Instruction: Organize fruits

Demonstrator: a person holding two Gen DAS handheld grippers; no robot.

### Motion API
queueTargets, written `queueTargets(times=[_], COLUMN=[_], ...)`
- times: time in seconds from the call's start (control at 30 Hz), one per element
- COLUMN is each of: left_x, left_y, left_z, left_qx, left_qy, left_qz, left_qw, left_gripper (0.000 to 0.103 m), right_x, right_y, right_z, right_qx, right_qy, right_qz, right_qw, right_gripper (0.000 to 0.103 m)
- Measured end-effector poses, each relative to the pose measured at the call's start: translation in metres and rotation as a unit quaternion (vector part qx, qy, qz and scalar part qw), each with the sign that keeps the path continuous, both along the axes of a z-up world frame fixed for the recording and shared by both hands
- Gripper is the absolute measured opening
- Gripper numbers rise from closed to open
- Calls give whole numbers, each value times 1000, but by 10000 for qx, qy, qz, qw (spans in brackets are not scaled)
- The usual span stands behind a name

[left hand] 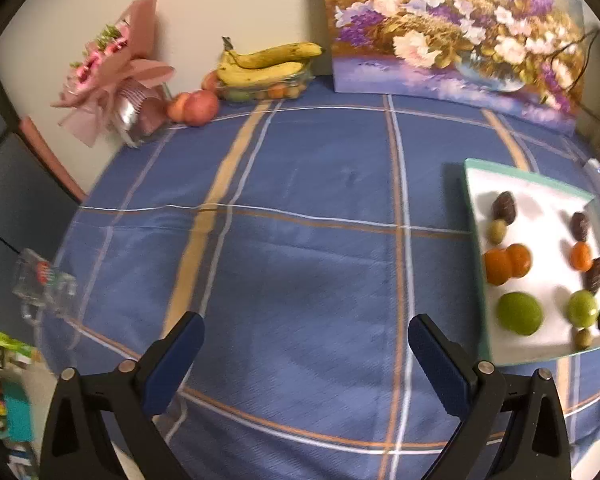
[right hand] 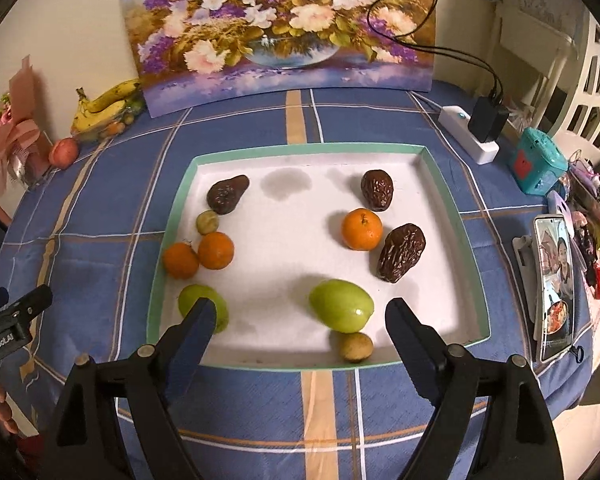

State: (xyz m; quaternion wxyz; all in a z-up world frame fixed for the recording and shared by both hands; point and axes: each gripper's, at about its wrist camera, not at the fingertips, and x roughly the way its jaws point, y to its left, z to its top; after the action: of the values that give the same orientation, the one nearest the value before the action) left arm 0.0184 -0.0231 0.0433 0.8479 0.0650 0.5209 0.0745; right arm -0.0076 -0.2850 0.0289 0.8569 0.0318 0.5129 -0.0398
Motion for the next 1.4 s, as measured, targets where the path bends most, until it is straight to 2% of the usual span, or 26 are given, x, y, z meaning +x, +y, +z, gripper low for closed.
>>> queueTargets(times=[0.4, 1.4], left_x=[-9, -7], left_y=[0, -8], left_z=[3, -4], left_qx=[-179, -330], left_qy=[132, 394], left_qz=[-96, -355], left_qw=[9997, 9980], left_gripper=[103, 103], right_x=[-20, -17], right_y=[8, 8], right_z=[-2, -8], right_qx=[1, 30], right_qy=[-46, 21], right_qz=[113, 151], right_qw=[9999, 9999], right_gripper=[87, 87])
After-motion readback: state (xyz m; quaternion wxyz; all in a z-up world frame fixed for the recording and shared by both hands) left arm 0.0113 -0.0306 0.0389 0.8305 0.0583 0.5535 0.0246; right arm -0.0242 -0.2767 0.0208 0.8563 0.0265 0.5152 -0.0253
